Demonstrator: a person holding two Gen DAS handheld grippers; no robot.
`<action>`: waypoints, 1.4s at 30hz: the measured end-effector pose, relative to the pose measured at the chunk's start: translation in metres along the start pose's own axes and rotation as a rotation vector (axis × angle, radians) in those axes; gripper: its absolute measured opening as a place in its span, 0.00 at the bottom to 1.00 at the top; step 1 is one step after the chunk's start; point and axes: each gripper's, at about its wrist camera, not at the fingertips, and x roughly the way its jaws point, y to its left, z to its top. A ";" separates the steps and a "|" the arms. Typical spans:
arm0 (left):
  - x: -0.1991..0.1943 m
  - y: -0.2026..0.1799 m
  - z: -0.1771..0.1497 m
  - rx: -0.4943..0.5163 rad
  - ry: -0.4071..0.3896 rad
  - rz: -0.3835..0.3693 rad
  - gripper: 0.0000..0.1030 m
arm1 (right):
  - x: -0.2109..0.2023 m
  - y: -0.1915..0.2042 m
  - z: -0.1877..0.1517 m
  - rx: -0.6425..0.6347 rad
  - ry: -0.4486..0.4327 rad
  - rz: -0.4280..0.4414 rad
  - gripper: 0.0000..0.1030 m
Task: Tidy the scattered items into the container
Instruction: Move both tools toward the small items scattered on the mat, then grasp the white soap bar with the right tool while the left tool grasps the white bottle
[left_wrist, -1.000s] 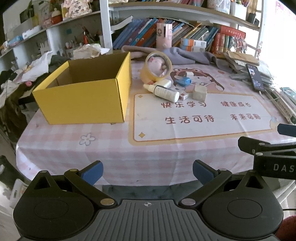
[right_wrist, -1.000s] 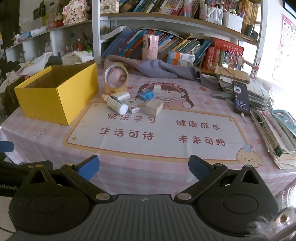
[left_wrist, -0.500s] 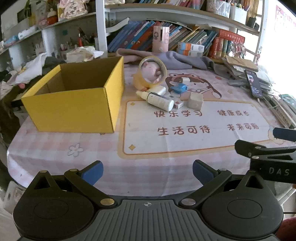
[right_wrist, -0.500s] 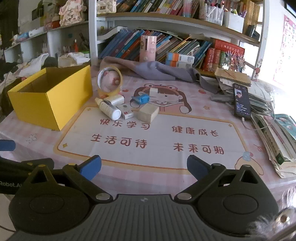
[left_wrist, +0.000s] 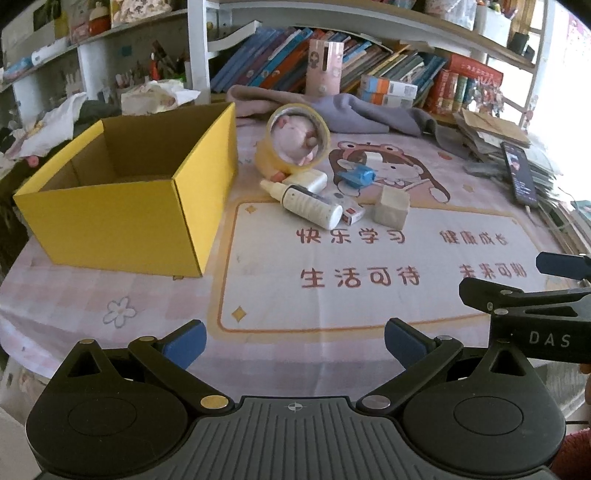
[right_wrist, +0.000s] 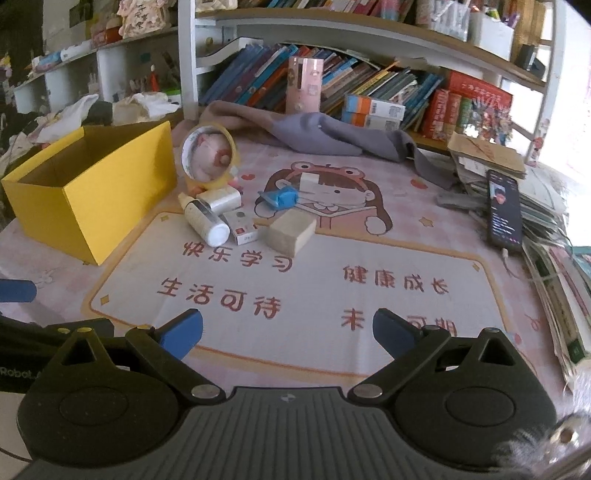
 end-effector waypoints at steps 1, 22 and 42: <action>0.003 -0.001 0.002 -0.005 0.001 0.003 1.00 | 0.003 -0.002 0.002 -0.004 0.002 0.005 0.96; 0.052 -0.037 0.049 -0.054 0.042 0.100 1.00 | 0.084 -0.049 0.050 -0.062 0.043 0.128 0.90; 0.080 -0.040 0.069 -0.135 0.075 0.221 0.99 | 0.187 -0.049 0.082 -0.107 0.099 0.278 0.49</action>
